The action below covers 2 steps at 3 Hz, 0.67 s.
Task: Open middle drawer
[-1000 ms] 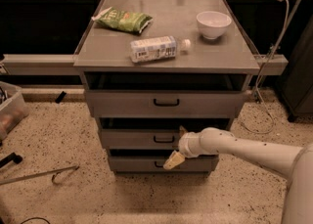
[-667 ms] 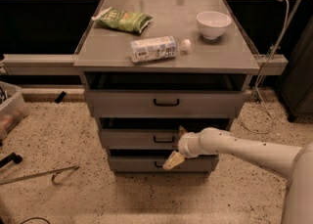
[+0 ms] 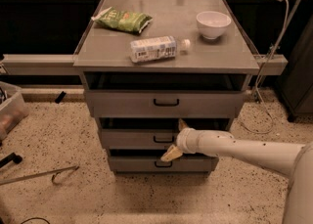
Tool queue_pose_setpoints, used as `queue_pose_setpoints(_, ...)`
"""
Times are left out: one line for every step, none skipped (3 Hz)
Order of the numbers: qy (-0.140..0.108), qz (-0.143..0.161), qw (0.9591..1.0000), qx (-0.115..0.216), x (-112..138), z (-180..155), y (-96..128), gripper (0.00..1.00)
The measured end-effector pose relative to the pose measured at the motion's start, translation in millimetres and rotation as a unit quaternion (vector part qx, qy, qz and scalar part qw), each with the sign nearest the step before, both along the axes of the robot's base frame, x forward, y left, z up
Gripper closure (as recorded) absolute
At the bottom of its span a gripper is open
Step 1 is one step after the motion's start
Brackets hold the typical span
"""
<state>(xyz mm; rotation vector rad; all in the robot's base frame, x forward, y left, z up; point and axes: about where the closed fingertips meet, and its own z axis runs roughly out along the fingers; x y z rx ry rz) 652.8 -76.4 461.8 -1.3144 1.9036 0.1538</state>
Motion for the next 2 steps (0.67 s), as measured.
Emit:
queue_pose_setpoints(-0.012,-0.002,0.9999,0.000,15,-1,4,0.00)
queue_pose_setpoints(0.030,-0.001,0.9995,-0.008,25,-32,1,0.00)
